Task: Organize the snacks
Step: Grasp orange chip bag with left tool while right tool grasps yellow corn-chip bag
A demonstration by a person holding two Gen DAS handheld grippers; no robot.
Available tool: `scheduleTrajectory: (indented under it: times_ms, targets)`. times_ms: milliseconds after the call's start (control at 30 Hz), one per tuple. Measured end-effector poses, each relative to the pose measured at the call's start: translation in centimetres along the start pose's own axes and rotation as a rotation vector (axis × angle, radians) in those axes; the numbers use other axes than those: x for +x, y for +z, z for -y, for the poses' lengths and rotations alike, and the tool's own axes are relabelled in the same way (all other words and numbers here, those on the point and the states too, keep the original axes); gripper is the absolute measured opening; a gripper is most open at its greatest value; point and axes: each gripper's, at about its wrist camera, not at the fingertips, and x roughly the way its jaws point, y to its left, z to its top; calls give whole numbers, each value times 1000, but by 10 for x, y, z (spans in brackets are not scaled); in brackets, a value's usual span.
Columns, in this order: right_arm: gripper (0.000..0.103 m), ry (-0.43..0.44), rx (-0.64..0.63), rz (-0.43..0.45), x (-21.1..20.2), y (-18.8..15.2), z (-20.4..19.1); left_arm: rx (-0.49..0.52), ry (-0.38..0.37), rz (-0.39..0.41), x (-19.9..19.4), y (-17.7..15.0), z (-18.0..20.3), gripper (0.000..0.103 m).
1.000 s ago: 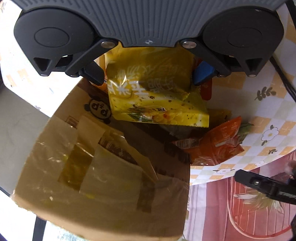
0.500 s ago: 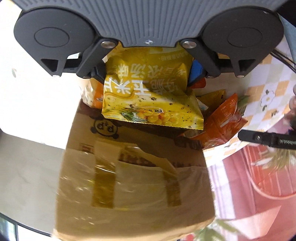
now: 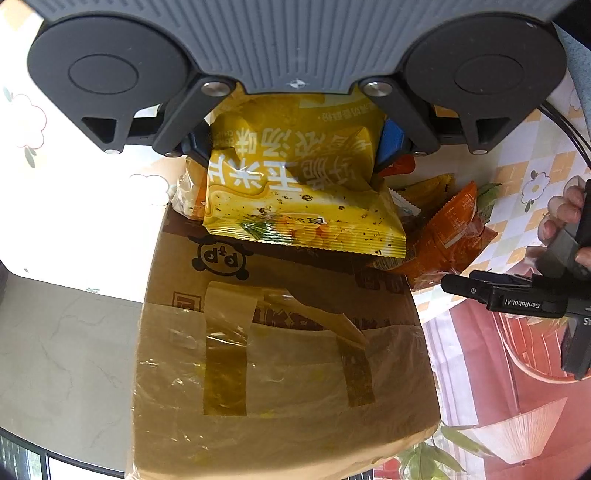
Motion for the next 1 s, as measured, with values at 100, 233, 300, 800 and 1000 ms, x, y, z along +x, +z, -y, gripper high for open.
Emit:
scheduleTrajectory:
  times_ms: [100, 233, 300, 800, 1000]
  targets:
    - [85, 1, -3, -4, 2, 0, 0, 9, -33, -5, 2, -3, 0, 94]
    - [85, 1, 5, -1, 3, 1, 0, 36, -101, -19, 8, -7, 9, 96]
    - [85, 2, 3, -2, 3, 0, 0, 54, -106, -29, 11, -9, 16, 98]
    - [85, 5, 0, -2, 3, -1, -1, 103, 5, -5, 12, -8, 54, 103]
    - [85, 8, 4, 1, 3, -1, 0, 117, 58, -43, 25, -12, 74, 103]
